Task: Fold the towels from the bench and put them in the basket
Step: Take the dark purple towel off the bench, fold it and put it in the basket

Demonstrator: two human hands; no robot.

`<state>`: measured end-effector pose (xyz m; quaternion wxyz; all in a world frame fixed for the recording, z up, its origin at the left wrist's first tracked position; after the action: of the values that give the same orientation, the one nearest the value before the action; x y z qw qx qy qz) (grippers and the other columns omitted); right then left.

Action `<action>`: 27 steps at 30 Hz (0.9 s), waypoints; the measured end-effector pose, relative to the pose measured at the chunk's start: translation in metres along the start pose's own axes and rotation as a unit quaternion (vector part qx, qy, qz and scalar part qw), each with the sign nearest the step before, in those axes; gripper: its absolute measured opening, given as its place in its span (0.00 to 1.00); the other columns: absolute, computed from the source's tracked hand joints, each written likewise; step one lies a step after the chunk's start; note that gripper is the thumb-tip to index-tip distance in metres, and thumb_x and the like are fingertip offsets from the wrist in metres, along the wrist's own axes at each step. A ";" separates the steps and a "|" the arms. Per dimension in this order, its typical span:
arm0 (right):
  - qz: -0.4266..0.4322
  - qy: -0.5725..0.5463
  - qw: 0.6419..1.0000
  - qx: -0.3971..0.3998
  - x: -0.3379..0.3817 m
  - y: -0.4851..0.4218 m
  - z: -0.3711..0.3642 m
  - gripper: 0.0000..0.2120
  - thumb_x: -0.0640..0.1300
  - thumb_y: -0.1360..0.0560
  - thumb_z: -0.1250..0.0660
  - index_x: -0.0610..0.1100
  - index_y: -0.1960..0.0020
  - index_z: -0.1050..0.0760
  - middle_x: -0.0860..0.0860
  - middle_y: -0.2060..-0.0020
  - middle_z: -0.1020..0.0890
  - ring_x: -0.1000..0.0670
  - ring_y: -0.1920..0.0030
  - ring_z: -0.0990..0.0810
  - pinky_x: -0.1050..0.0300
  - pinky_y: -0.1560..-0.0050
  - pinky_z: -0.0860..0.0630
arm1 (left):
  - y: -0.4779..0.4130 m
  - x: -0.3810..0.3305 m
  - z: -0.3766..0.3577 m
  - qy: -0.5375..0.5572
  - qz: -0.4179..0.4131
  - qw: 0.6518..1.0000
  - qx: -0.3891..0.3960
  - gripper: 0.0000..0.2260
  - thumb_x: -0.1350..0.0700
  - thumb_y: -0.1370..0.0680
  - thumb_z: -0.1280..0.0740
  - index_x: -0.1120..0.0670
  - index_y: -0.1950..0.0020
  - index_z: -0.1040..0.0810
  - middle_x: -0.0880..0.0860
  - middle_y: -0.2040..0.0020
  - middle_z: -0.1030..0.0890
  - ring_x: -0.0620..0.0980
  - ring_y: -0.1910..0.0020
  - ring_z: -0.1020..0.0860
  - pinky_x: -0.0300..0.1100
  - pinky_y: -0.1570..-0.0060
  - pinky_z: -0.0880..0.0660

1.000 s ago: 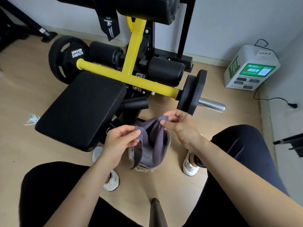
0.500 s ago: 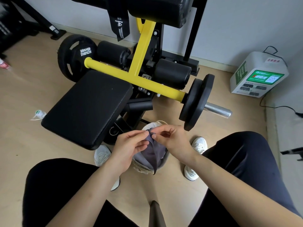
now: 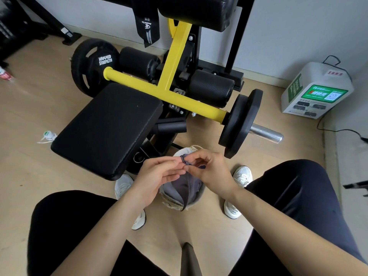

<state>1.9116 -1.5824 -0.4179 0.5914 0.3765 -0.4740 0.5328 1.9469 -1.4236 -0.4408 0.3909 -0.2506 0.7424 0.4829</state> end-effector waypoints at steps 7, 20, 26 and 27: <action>-0.032 -0.048 0.998 0.024 -0.001 -0.007 0.013 0.03 0.32 0.25 0.28 0.39 0.54 0.18 0.50 0.58 0.15 0.55 0.59 0.18 0.62 0.54 0.23 | 0.003 -0.028 0.010 -0.202 -0.168 0.964 -0.049 0.09 0.65 0.23 0.28 0.53 0.47 0.14 0.52 0.56 0.13 0.43 0.58 0.17 0.35 0.56 0.21; -0.025 -0.090 0.992 0.079 0.023 -0.009 0.039 0.04 0.32 0.23 0.31 0.39 0.52 0.19 0.54 0.63 0.17 0.54 0.61 0.21 0.58 0.59 0.22 | -0.012 -0.012 -0.012 -0.426 -0.263 0.866 0.002 0.11 0.49 0.29 0.31 0.50 0.49 0.15 0.43 0.55 0.14 0.42 0.52 0.17 0.46 0.48 0.20; -0.005 -0.118 0.993 0.019 0.035 -0.013 0.058 0.07 0.30 0.23 0.33 0.40 0.52 0.21 0.54 0.62 0.18 0.54 0.62 0.21 0.58 0.61 0.20 | -0.028 0.025 -0.008 -0.450 -0.160 0.876 0.066 0.08 0.49 0.29 0.27 0.47 0.51 0.16 0.38 0.56 0.15 0.38 0.52 0.17 0.44 0.48 0.20; -0.002 -0.120 0.993 0.012 0.037 -0.013 0.061 0.07 0.30 0.23 0.33 0.40 0.52 0.21 0.53 0.62 0.18 0.54 0.63 0.21 0.58 0.61 0.20 | -0.030 0.030 -0.006 -0.462 -0.144 0.873 0.065 0.11 0.45 0.30 0.26 0.46 0.50 0.16 0.37 0.55 0.15 0.37 0.52 0.18 0.45 0.48 0.20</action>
<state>1.9140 -1.6321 -0.3656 0.5270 0.4455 -0.5344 0.4880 1.9507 -1.4412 -0.4797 0.7700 -0.0768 0.4624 0.4329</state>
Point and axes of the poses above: each hand's wrist, its own y-axis away from the middle knuckle, its own z-axis out of the back of the hand, x = y × z, the point moved 8 cm from there along -y, towards the middle knuckle
